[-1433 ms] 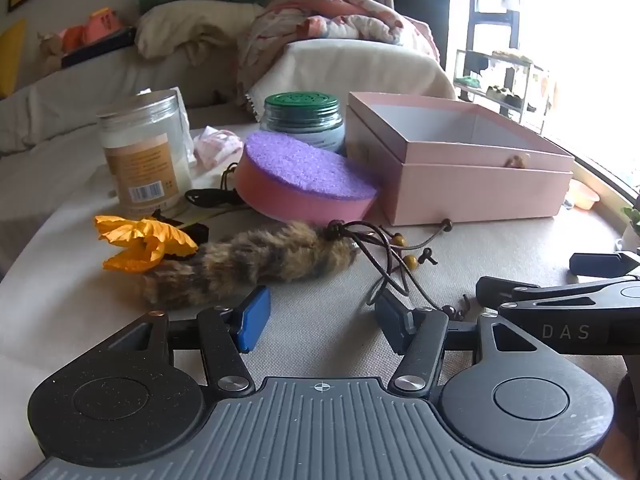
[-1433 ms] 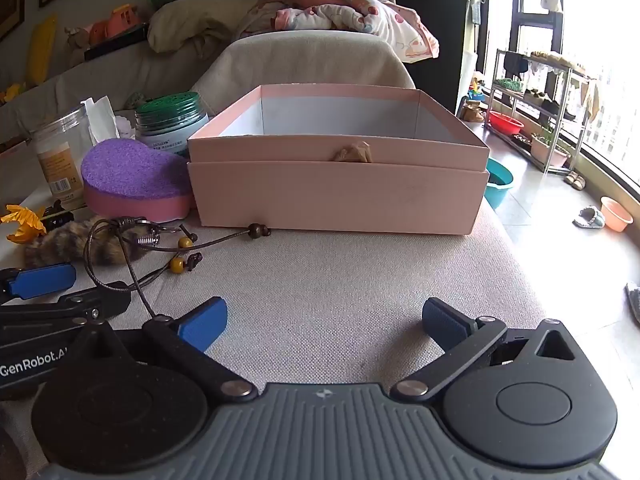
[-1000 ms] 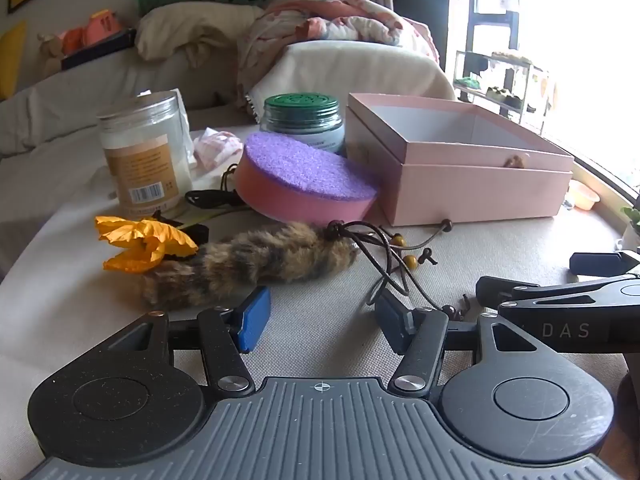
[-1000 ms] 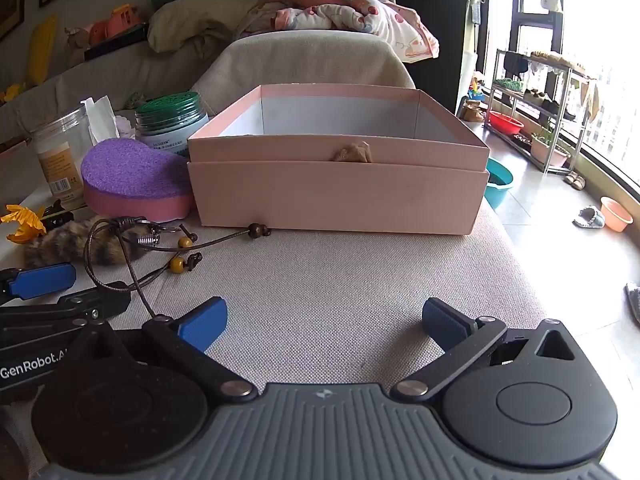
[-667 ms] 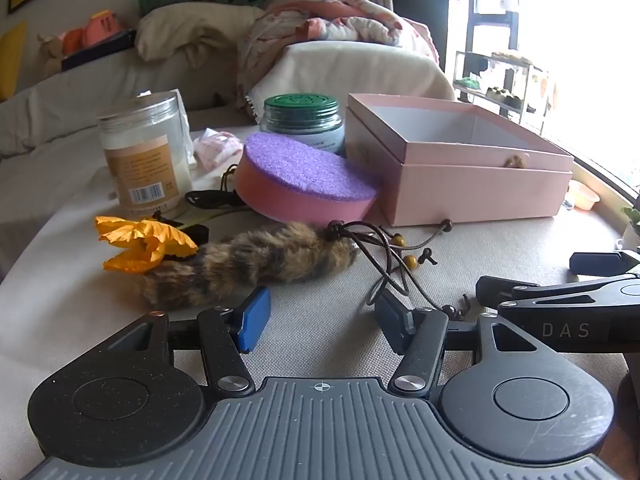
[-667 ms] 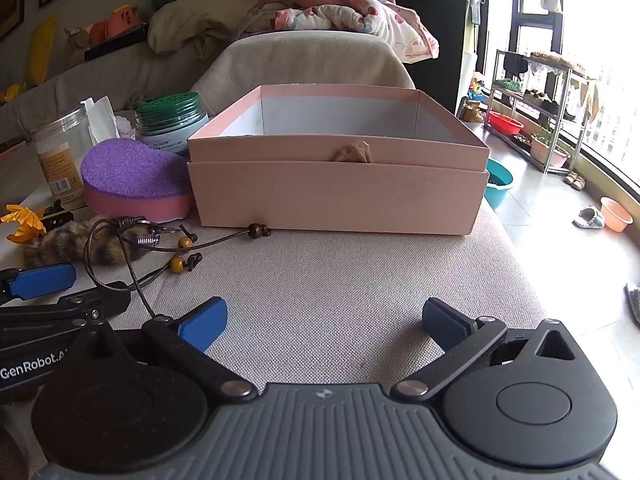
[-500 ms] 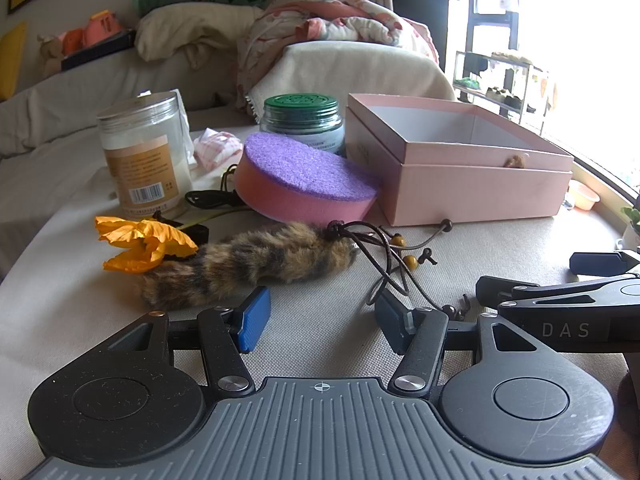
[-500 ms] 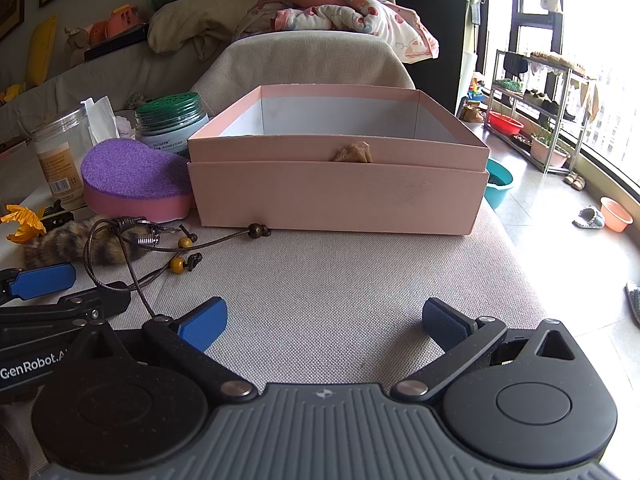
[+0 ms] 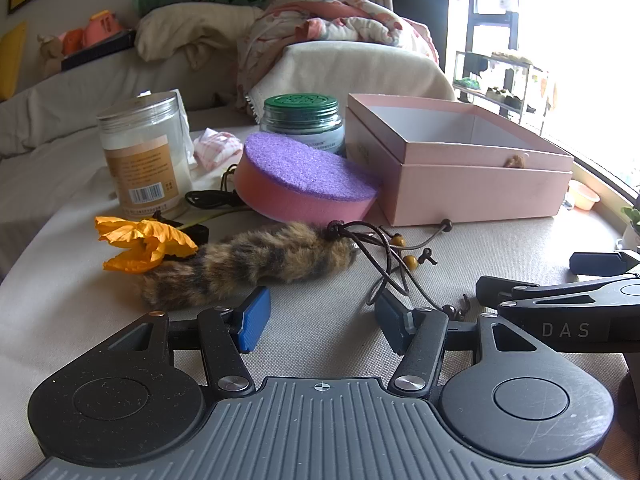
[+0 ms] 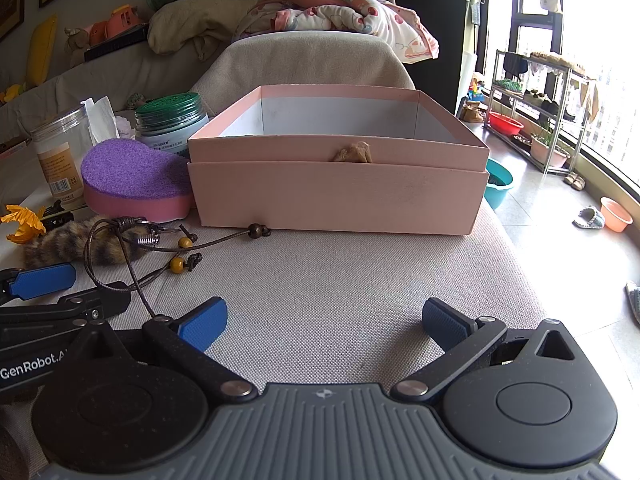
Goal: Organize soft objects
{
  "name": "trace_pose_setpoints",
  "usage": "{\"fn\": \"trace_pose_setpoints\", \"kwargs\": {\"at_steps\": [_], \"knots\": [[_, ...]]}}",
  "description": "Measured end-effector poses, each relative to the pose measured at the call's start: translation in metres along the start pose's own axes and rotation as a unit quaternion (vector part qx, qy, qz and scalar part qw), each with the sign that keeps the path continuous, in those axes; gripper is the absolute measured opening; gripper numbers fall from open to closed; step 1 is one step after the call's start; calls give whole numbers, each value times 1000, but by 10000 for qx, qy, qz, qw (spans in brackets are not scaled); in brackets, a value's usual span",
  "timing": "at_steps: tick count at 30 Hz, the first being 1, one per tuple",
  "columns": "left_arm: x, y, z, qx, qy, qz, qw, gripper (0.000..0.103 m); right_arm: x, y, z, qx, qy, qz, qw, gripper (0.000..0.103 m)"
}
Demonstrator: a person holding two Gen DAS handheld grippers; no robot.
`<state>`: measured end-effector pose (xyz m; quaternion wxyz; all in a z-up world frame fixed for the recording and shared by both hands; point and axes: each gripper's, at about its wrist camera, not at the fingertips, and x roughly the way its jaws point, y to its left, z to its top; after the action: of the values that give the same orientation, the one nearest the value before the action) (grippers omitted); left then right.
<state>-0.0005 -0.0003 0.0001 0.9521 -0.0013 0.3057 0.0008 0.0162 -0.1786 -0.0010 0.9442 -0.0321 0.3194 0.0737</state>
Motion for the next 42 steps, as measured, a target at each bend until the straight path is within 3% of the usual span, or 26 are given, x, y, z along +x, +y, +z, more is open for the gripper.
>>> {"fn": "trace_pose_setpoints", "kwargs": {"at_steps": [25, 31, 34, 37, 42], "knots": [[0, 0, 0, -7, 1, -4, 10000, 63, -2, 0, 0, -8, 38, -7, 10000, 103], [2, 4, 2, 95, 61, -63, 9999, 63, 7, -1, 15, -124, 517, 127, 9985, 103], [-1, 6, 6, 126, 165, -186, 9996, 57, 6, -2, 19, -168, 700, 130, 9973, 103], [-5, 14, 9, 130, 228, -385, 9989, 40, 5, -2, 18, -147, 721, 111, 9972, 103], [-27, 40, 12, -69, 5, -1131, 9936, 38, 1, -2, 13, -189, 605, 139, 9979, 103]]}}
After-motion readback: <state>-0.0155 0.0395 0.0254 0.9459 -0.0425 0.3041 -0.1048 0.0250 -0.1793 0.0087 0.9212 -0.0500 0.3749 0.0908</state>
